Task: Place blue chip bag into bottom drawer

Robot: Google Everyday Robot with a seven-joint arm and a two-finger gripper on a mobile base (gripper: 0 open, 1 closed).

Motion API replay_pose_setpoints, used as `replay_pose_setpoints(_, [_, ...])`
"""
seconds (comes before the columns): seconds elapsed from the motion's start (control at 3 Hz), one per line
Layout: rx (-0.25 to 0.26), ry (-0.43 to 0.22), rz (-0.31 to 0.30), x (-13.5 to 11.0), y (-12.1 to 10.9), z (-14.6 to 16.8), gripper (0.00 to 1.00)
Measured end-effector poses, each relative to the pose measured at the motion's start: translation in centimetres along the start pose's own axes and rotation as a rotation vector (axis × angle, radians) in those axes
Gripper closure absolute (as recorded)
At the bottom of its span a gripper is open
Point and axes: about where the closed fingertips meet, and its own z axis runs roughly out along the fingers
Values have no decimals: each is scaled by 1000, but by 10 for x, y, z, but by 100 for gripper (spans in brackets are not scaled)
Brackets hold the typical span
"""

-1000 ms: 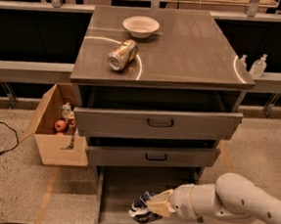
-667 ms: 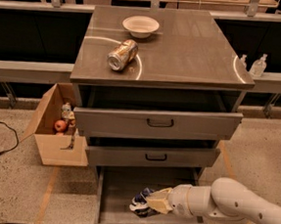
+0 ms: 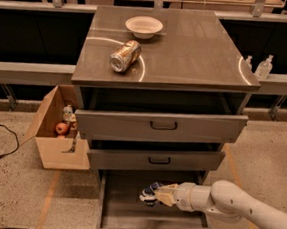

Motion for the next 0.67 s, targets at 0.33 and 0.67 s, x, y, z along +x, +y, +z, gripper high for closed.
replay_pose_setpoints(0.33, [18, 5, 14, 14, -34, 24, 100])
replay_pose_setpoints(0.67, [37, 27, 25, 29, -58, 58, 100])
